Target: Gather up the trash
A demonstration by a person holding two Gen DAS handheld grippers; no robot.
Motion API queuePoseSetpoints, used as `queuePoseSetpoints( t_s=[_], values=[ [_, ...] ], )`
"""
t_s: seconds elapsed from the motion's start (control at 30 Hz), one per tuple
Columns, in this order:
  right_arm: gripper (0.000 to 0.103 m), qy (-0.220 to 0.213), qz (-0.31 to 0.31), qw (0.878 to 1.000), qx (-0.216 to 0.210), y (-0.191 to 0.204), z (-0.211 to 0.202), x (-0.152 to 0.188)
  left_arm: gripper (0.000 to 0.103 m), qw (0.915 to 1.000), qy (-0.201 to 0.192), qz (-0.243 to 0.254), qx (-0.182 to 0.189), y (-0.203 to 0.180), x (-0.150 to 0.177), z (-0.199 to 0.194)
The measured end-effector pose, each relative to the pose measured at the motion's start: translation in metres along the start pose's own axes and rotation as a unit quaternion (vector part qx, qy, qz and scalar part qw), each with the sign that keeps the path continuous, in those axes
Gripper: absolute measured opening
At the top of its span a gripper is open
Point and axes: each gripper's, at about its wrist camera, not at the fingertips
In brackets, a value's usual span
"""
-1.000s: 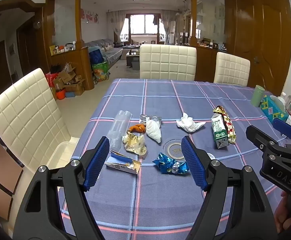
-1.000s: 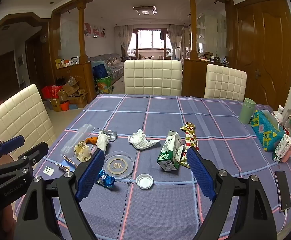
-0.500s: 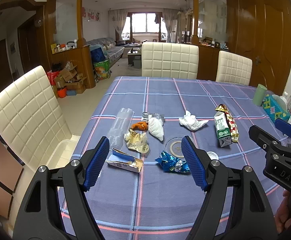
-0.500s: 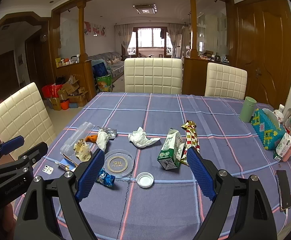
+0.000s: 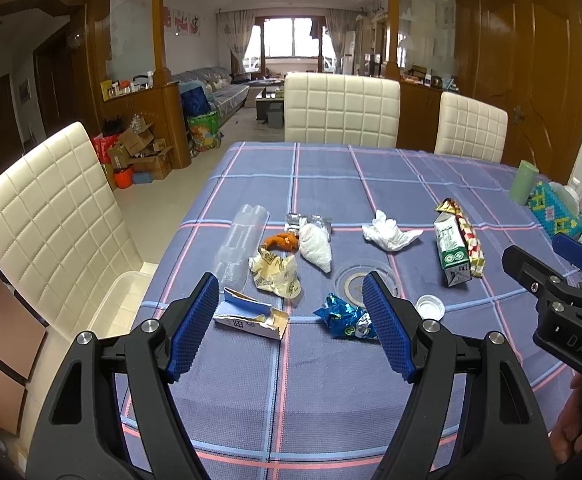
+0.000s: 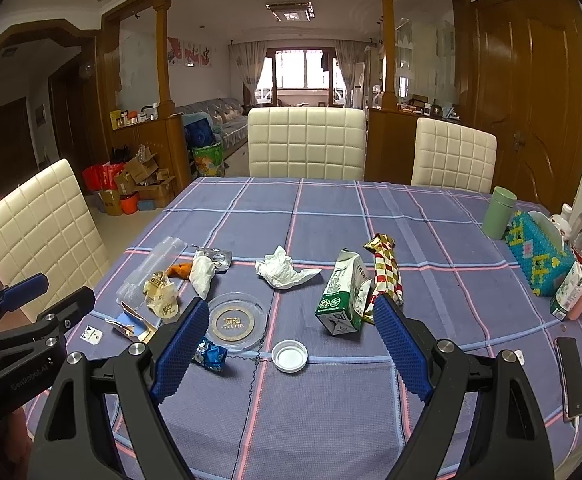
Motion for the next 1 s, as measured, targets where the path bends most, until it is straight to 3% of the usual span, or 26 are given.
queuePoseSetpoints(
  t_s=[0.5,1.0],
  values=[
    [0.082,0.074,-0.001,0.997,-0.004,-0.004,0.066,0.018,0.074,0.9973,0.067,-0.011,-0.027,0.021,0.017,0.067],
    [0.082,0.166,-0.005,0.986,-0.003,-0.004,0.141,0.047,0.074,0.9871,0.154,-0.019,-0.040,0.035,0.036,0.139]
  ],
)
Point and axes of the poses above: each gripper's, at about its wrist camera, not at the fingertips, and z roughly the way its jaws point, y to its left, x to its underside, and after that the axes turned 2 degrees about y, right-handed
